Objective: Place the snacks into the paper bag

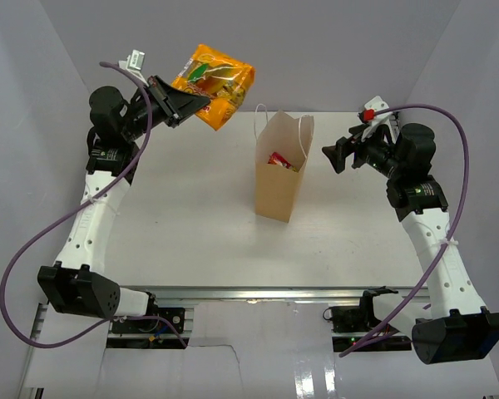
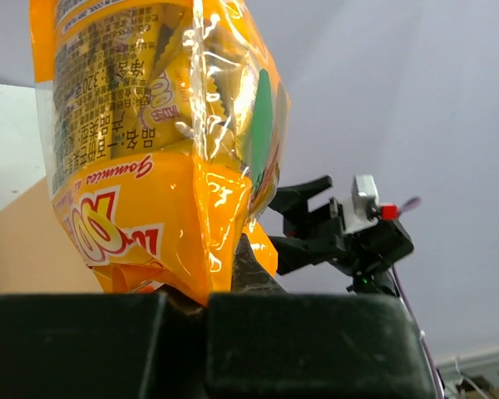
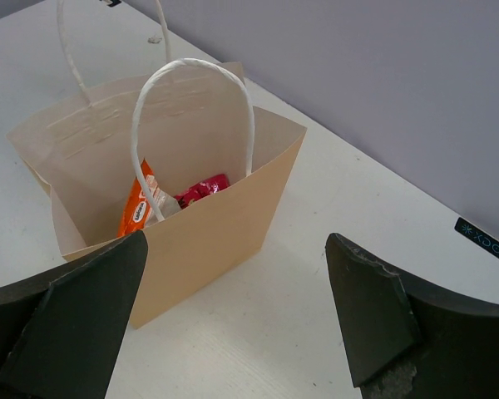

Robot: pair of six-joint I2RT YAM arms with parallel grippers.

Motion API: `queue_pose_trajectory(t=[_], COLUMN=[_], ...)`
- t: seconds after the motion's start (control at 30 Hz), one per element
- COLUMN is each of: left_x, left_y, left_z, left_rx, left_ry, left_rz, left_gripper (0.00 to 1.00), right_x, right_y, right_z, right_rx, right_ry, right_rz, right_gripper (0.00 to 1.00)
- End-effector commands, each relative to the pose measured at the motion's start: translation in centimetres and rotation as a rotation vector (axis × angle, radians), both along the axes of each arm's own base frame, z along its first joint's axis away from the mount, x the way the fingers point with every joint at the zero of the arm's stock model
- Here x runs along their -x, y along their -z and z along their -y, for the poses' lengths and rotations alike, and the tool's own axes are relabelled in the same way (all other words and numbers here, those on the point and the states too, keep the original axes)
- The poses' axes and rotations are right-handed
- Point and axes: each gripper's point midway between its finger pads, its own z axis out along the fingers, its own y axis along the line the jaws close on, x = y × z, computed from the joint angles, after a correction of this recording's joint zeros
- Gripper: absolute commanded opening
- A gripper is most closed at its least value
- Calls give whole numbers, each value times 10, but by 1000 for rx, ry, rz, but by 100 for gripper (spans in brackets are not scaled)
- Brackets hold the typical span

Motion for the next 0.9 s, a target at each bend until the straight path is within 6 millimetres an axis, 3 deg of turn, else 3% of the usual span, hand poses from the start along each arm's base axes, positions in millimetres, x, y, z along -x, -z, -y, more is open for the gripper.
queue_pose_trajectory(t=[0.0, 0.3, 0.47, 0.6, 0.87], left_x=[18, 5, -10, -9, -9], left_y=[-40, -24, 0, 12, 27], left_z=[17, 64, 82, 100, 117], left_rx=[-23, -114, -186, -234, -349], left_ry=[14, 51, 48, 68, 63], left_rz=[148, 97, 55, 41, 40], left_gripper=[0, 0, 0, 0, 0], right_x=[-2, -1, 1, 1, 0], right_y=[-11, -14, -15, -13, -7], right_z=[2, 8, 11, 13, 14], right_rx=[-13, -17, -14, -9, -9], right_ry=[2, 21, 28, 35, 39], right_rz=[45, 51, 60, 60, 45], right_gripper=[93, 93, 93, 93, 93])
